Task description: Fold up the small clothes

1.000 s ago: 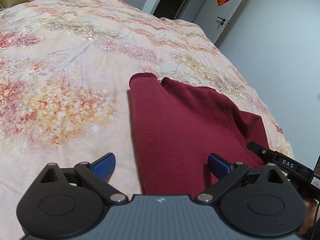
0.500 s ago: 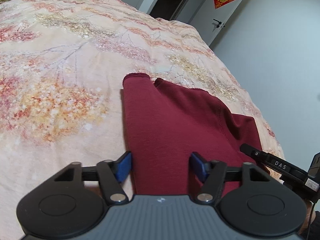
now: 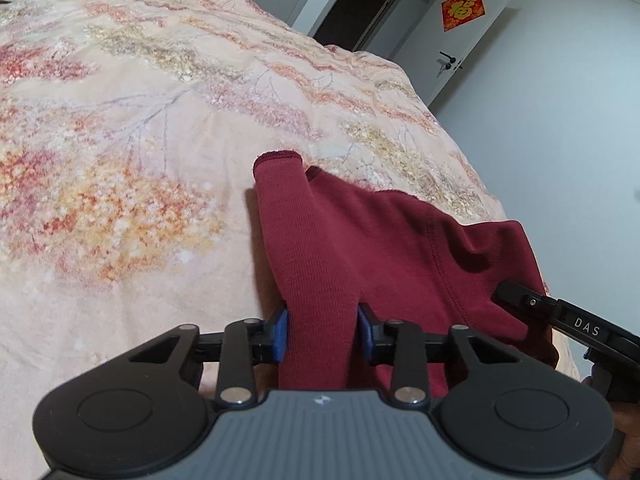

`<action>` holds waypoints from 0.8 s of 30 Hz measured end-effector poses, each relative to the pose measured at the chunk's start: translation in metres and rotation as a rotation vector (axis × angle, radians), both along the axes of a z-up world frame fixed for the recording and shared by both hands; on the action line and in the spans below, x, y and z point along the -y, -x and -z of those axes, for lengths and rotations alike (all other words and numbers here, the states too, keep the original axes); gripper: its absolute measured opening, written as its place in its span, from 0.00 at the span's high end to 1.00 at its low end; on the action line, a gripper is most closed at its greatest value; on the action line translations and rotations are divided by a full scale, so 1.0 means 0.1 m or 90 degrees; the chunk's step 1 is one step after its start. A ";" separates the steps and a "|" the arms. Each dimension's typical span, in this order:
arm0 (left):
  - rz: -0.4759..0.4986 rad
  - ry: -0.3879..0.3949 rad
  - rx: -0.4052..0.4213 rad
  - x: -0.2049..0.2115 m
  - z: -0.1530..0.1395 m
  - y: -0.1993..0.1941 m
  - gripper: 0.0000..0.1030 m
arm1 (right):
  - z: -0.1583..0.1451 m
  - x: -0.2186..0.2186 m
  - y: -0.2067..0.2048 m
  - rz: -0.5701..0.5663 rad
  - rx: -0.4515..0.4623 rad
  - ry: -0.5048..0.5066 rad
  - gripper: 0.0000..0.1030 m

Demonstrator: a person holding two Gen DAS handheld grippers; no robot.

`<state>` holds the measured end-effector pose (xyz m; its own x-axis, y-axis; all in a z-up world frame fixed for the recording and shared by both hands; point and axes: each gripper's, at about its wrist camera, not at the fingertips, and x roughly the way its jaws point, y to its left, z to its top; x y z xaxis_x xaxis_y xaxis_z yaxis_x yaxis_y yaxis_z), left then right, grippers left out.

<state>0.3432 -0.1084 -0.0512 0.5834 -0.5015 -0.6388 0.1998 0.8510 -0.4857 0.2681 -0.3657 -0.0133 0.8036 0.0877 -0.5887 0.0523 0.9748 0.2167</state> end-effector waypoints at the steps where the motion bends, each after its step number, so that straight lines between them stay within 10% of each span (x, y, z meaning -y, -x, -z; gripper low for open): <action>1: 0.001 0.001 0.003 0.01 -0.03 0.00 0.65 | -0.02 -0.01 0.01 -0.004 0.004 0.001 0.82; 14: -0.015 -0.064 0.116 -0.29 -0.58 0.03 0.69 | -0.26 -0.46 -0.14 -0.069 0.073 -0.022 0.83; 24: -0.129 -0.085 0.089 -1.23 -0.50 -0.04 0.69 | -0.07 -1.23 -0.77 -0.172 0.055 -0.085 0.83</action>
<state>0.3476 0.0147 -0.0012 0.7501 -0.2826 -0.5979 0.0756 0.9348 -0.3469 0.3456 -0.2429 -0.0062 0.7874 0.3766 -0.4881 -0.2285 0.9136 0.3363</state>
